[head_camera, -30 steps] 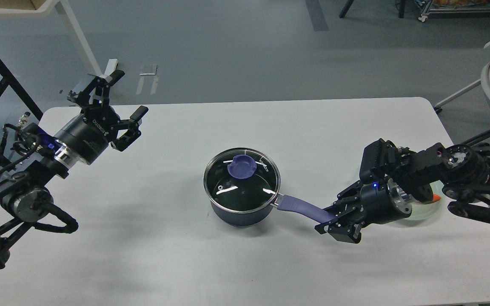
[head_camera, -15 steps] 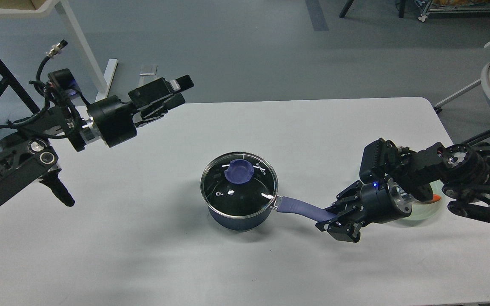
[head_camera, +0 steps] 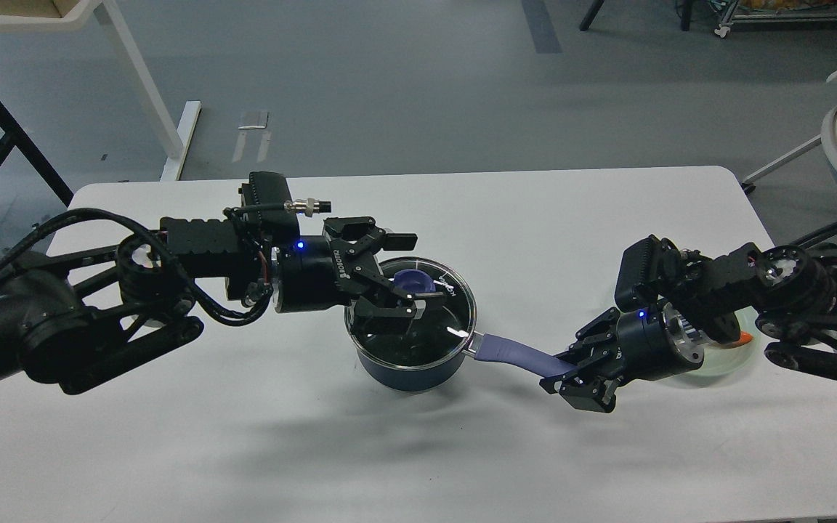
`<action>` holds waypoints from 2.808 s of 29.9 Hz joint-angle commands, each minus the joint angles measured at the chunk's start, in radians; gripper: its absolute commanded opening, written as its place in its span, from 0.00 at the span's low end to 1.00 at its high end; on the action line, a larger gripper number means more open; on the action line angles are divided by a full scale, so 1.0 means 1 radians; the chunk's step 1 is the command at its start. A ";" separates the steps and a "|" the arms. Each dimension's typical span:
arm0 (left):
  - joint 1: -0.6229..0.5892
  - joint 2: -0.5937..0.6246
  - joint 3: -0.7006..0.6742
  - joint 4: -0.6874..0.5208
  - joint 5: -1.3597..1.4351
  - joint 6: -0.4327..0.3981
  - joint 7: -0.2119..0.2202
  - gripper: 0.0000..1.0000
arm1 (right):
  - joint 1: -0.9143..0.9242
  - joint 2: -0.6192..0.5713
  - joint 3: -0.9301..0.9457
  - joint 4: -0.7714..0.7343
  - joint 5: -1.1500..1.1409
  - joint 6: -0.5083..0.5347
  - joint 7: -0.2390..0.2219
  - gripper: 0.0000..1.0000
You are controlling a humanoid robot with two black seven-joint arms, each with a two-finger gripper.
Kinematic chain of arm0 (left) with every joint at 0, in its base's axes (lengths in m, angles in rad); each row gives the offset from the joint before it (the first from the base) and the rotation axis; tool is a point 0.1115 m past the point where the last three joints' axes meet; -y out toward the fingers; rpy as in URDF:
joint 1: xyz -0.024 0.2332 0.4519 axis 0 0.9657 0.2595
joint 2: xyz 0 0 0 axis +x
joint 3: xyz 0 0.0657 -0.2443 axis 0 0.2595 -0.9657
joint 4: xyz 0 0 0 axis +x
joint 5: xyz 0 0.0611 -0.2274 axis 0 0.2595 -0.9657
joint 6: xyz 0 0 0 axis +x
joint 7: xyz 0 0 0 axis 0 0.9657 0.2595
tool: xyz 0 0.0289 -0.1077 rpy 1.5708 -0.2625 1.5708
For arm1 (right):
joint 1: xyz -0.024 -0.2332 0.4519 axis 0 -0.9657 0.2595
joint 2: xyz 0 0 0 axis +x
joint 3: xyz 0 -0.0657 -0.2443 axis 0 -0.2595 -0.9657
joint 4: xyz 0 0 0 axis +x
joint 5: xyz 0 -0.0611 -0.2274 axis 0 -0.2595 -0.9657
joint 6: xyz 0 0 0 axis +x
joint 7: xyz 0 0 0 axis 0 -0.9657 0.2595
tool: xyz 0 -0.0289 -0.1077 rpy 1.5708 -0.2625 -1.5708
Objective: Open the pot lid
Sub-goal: 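Reach the left gripper over the pot and grasp the lid's purple knob, then lift the glass lid off the pot with the left gripper, moving it aside, then lower the glass lid onto the table beside the pot with the left gripper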
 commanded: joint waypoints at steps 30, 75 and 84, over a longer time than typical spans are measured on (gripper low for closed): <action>0.029 -0.120 0.054 0.219 0.075 0.040 0.000 0.45 | 0.000 0.001 0.001 0.000 0.001 0.000 0.000 0.32; 0.210 0.406 0.267 0.276 -0.104 0.378 0.000 0.35 | 0.001 0.001 0.001 0.000 0.003 0.000 0.000 0.32; 0.241 0.380 0.267 0.299 -0.123 0.379 0.000 0.48 | 0.001 0.000 0.001 0.000 0.003 0.000 0.000 0.32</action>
